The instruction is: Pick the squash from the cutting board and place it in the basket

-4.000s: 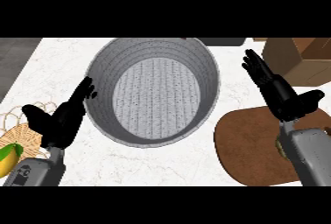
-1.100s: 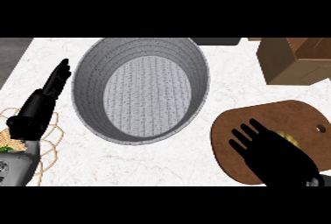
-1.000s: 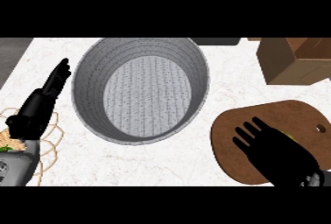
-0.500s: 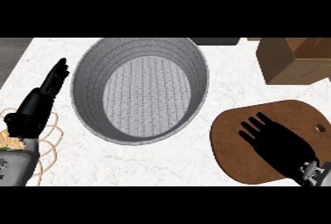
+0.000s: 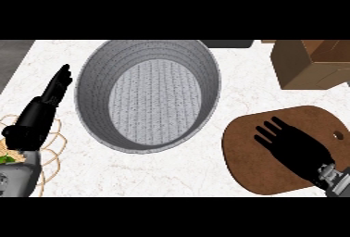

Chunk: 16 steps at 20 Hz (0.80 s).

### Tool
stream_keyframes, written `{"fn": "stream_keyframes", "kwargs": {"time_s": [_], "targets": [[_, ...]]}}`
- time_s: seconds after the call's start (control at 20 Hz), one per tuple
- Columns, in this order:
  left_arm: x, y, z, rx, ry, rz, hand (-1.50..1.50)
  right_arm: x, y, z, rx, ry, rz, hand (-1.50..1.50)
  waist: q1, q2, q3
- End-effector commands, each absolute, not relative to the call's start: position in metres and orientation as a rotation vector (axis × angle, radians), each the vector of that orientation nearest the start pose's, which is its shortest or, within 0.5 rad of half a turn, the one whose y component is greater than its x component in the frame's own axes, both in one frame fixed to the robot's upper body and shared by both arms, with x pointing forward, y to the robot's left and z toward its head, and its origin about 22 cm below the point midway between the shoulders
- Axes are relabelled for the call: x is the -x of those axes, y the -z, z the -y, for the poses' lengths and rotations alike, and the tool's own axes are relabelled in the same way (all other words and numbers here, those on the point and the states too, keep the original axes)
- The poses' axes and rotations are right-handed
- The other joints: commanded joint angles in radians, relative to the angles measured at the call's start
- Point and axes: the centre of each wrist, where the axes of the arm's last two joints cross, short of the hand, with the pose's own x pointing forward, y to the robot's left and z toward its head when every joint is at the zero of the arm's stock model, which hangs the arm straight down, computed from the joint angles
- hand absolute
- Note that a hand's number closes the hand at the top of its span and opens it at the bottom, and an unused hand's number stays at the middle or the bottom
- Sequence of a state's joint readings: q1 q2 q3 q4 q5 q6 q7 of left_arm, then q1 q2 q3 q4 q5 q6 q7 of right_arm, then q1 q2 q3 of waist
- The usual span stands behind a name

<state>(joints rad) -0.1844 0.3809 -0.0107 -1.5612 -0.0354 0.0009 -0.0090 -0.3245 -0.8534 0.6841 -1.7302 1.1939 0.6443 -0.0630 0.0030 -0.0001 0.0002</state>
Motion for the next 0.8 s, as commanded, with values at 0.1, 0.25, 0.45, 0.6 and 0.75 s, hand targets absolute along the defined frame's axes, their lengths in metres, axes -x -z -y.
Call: {"fn": "stream_keyframes", "kwargs": {"time_s": [0.1,0.25,0.45,0.6,0.75], "targets": [[-0.281,-0.071,-0.288,-0.300,0.370,1.716,0.00,-0.242,-0.080,0.263,0.816,-2.357,0.725,-1.50,-0.006,-0.001,0.000],[-0.293,-0.076,-0.279,-0.310,0.379,1.725,0.00,-0.252,-0.085,0.253,0.838,-2.344,0.724,-1.50,-0.004,0.000,0.000],[-0.287,-0.070,-0.293,-0.298,0.366,1.720,0.00,-0.259,-0.077,0.256,0.852,-2.354,0.687,-1.50,-0.001,0.000,0.000],[-0.285,-0.074,-0.309,-0.317,0.367,1.713,0.00,-0.253,-0.063,0.275,0.839,-2.332,0.679,-1.50,-0.002,0.000,0.000],[-0.294,-0.075,-0.309,-0.301,0.375,1.723,0.00,-0.254,-0.058,0.286,0.855,-2.330,0.668,-1.50,-0.005,0.000,0.000]]}}
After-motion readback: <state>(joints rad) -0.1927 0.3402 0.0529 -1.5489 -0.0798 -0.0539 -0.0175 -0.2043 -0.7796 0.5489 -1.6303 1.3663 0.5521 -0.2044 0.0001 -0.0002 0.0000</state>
